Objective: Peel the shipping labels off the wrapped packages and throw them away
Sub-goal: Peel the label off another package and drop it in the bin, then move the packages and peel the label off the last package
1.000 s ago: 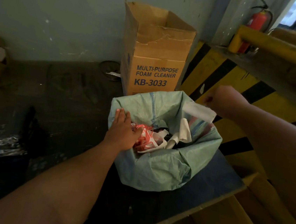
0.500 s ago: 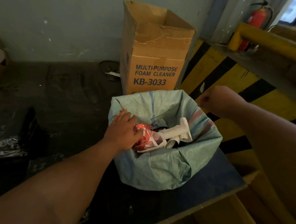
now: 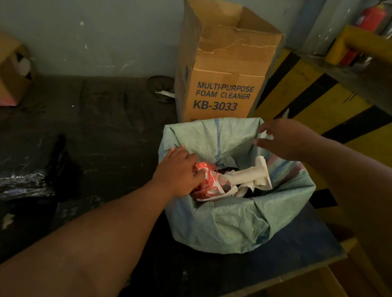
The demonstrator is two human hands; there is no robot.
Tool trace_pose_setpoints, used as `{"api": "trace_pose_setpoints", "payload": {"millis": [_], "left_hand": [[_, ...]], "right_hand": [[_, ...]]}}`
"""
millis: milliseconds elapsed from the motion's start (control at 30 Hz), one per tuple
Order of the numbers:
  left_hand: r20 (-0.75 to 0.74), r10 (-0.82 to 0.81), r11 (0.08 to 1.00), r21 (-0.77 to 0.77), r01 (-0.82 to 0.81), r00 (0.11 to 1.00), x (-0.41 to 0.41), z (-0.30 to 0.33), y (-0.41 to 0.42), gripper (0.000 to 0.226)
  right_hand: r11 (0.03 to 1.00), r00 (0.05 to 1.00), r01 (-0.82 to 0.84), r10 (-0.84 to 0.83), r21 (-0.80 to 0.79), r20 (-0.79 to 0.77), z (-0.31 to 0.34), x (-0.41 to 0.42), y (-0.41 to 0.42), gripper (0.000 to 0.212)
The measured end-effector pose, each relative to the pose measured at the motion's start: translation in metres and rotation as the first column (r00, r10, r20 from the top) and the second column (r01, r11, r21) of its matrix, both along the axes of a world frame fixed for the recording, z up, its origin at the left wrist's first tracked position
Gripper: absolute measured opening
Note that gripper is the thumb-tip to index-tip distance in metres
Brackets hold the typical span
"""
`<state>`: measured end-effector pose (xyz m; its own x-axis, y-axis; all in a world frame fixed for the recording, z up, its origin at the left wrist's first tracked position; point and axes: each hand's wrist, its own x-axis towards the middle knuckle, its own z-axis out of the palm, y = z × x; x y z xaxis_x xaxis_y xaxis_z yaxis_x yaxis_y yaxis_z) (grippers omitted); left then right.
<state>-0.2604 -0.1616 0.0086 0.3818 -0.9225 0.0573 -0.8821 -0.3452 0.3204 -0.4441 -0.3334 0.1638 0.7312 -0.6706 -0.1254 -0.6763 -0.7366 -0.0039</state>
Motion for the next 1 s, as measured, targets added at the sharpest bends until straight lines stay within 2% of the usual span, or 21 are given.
{"api": "trace_pose_setpoints", "payload": {"millis": [100, 200, 233, 300, 400, 500, 633, 800, 1000], "left_hand": [[-0.045, 0.015, 0.999, 0.045, -0.013, 0.999, 0.000, 0.013, 0.002, 0.059], [-0.228, 0.046, 0.999, 0.011, -0.044, 0.973, 0.013, 0.031, 0.015, 0.064], [-0.246, 0.057, 0.998, -0.014, -0.063, 0.968, 0.022, 0.039, 0.024, 0.068], [-0.191, 0.089, 0.995, -0.030, -0.097, 0.978, 0.047, 0.056, 0.046, 0.069], [-0.038, 0.173, 0.985, 0.025, -0.172, 0.984, 0.093, 0.085, 0.091, 0.066], [0.105, 0.269, 0.962, 0.013, -0.272, 0.957, 0.138, 0.111, 0.139, 0.064], [0.215, 0.375, 0.923, 0.000, -0.384, 0.902, 0.196, 0.138, 0.205, 0.063], [0.251, 0.451, 0.884, 0.010, -0.468, 0.857, 0.259, 0.144, 0.282, 0.063], [0.163, 0.471, 0.846, 0.197, -0.496, 0.867, 0.318, 0.089, 0.336, 0.066]], "right_hand": [[0.999, 0.999, -0.033, 0.033, 0.013, 0.005, -0.004, 0.019, 0.012, 0.057], [0.995, 0.995, -0.091, 0.090, 0.037, 0.034, -0.002, 0.047, 0.033, 0.061], [0.992, 0.992, -0.121, 0.120, 0.031, 0.031, 0.000, 0.059, 0.043, 0.062], [0.982, 0.982, -0.188, 0.188, 0.007, 0.016, 0.002, 0.085, 0.062, 0.063], [0.960, 0.960, -0.278, 0.278, 0.004, 0.008, 0.007, 0.130, 0.096, 0.063], [0.937, 0.936, -0.350, 0.350, 0.005, 0.043, 0.015, 0.179, 0.135, 0.061], [0.896, 0.892, -0.444, 0.443, -0.009, 0.089, 0.023, 0.248, 0.185, 0.068], [0.864, 0.860, -0.501, 0.491, 0.047, 0.140, 0.018, 0.325, 0.249, 0.068], [0.864, 0.881, -0.472, 0.467, 0.176, 0.070, -0.037, 0.392, 0.304, 0.065]]}}
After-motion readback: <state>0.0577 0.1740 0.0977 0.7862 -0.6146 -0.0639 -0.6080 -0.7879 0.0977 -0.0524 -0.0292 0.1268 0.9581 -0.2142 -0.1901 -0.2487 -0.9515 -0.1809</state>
